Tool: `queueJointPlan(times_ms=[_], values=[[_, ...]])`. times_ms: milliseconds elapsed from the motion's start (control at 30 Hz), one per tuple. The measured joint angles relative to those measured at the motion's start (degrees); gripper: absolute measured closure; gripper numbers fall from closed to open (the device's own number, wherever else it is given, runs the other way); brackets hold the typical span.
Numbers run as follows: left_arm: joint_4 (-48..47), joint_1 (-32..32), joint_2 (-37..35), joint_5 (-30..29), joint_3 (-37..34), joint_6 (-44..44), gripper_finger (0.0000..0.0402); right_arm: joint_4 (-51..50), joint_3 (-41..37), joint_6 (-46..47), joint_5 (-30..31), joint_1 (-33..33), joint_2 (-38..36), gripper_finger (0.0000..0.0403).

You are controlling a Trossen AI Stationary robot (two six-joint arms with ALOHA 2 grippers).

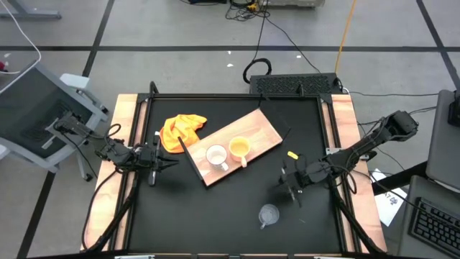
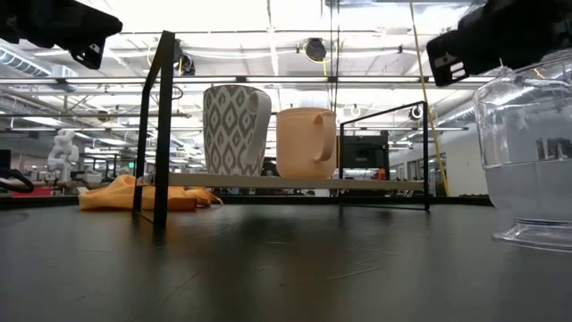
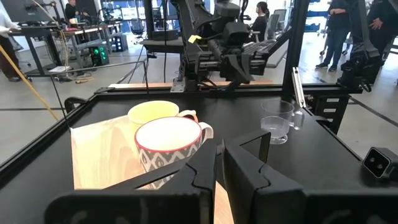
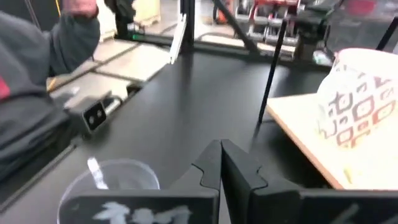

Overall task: Stack small to large cups/mugs on shelf
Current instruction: Put the transparent mug on the shelf

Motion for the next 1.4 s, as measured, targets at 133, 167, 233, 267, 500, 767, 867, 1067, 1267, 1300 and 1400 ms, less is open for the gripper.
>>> queueJointPlan(times_ms=[133,167,233,267,500,767,867,1067,1267,1300,1400], values=[[0.0,0.0,0.0,0.0,0.0,-0.1,0.0371,1.0,0.0,-1.7,-1.6,1.0,0.0,0.0403],[-0.1,0.0,0.0,0.0,0.0,-0.2,0.0371,1.0,0.0,-2.5,-1.7,1.5,0.0,0.0403],[-0.3,0.0,0.0,0.0,0.0,-0.2,0.0371,-0.7,1.0,-4.8,-1.7,2.3,0.0,0.0403],[-0.4,0.0,0.0,0.0,0.0,-0.2,0.0371,-2.4,2.1,-5.4,-1.5,2.7,0.0,0.0403],[-0.4,0.0,0.0,0.0,0.0,-0.2,0.0371,-28.2,14.8,0.4,3.0,3.6,1.2,0.0403],[-1.5,0.0,0.0,0.0,0.0,-1.0,0.0371,-45.5,24.1,14.0,2.7,3.8,3.1,0.0403],[-1.7,0.0,0.0,0.0,0.0,-1.0,0.0371,-49.3,26.8,18.0,2.7,4.4,4.6,0.0403],[-1.7,0.0,0.0,0.0,0.0,-1.0,0.0371,-57.5,34.0,24.8,-0.3,4.6,10.5,0.0403],[-1.6,0.0,0.0,0.0,0.0,-1.0,0.0371,-68.9,43.0,28.5,-1.6,4.6,17.8,0.0403],[-1.7,0.0,0.0,0.0,0.0,-1.0,0.0371,-70.0,44.5,28.8,-1.7,4.6,18.8,0.0403],[-1.6,0.0,0.0,0.0,0.0,-1.0,0.0371,-72.6,47.7,29.0,-1.9,4.7,21.2,0.0403]])
